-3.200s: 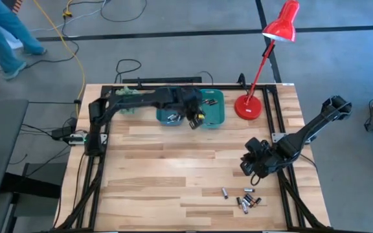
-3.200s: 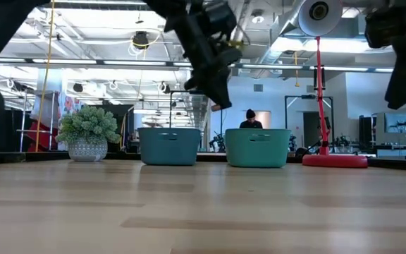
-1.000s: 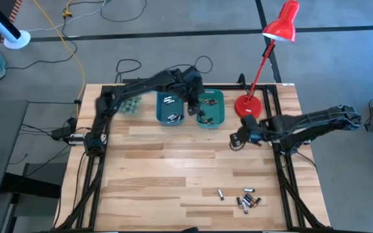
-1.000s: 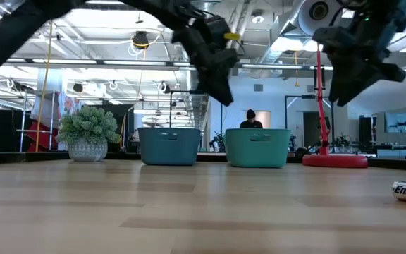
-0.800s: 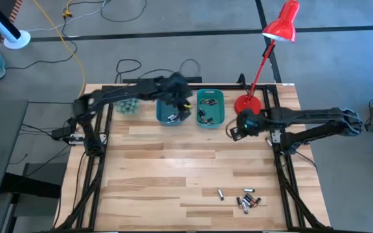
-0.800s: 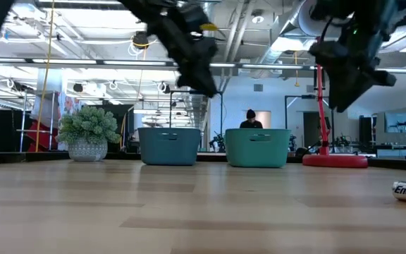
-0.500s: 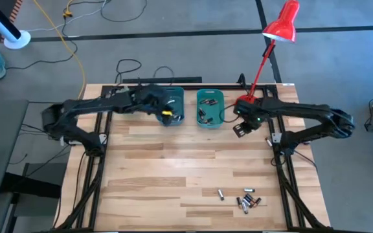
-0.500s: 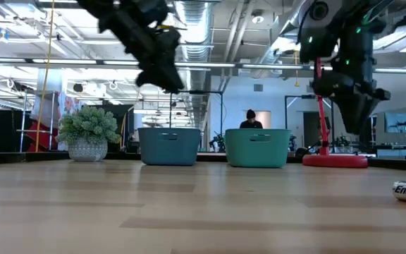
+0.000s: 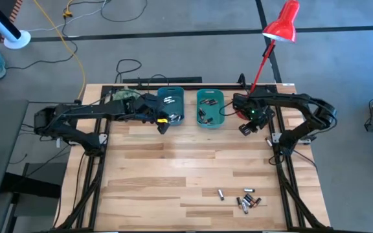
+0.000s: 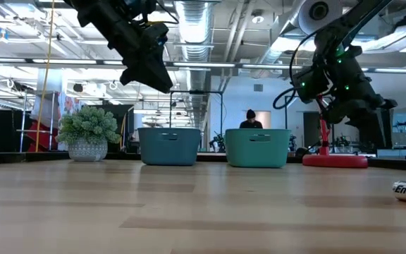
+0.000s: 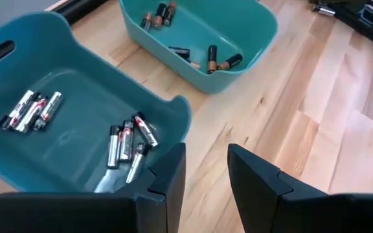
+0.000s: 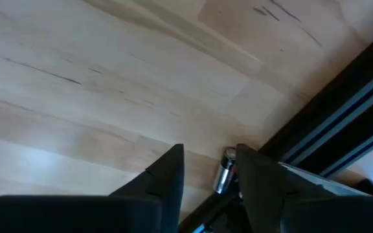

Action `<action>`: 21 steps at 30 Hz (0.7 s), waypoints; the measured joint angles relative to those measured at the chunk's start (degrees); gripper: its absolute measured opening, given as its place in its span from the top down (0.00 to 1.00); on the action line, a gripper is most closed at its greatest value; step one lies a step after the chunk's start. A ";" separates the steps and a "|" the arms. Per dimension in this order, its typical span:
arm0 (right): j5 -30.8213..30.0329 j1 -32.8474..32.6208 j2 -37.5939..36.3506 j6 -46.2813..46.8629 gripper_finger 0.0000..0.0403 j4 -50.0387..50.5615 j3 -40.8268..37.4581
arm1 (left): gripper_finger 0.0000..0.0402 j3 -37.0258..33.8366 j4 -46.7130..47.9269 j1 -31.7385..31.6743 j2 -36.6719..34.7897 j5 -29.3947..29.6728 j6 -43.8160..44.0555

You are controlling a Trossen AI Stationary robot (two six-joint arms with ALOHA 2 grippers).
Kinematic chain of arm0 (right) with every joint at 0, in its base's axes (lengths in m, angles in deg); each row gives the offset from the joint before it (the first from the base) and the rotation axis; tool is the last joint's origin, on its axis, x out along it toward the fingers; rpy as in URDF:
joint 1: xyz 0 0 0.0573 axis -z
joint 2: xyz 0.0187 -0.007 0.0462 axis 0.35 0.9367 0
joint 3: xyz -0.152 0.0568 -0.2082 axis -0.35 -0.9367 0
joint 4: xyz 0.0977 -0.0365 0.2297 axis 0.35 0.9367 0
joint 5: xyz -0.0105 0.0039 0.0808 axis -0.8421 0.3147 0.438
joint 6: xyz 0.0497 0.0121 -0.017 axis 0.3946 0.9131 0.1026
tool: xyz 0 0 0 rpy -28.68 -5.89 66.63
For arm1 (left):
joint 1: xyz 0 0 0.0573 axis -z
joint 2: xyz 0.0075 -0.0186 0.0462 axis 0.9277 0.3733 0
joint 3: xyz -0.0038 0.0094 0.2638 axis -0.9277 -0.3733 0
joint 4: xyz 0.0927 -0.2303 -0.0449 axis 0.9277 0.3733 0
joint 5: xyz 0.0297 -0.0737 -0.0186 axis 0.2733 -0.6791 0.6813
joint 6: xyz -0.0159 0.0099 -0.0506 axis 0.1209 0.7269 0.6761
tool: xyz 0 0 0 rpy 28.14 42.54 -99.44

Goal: Sort batteries
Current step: Put the silver battery into the blue bin

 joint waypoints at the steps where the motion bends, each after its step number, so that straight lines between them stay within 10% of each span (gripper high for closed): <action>1: 0.01 0.00 -0.01 -0.44 0.57 -0.05 0.00 | 0.72 0.00 -0.09 0.19 0.00 0.06 0.00; 9: 0.04 1.63 -3.21 -1.13 0.42 0.17 -3.00 | 0.72 0.00 -0.06 0.44 0.02 0.51 0.00; 21: 2.68 6.46 -8.91 -0.04 0.45 -4.08 -10.54 | 0.72 0.00 -0.29 0.44 0.02 1.97 0.39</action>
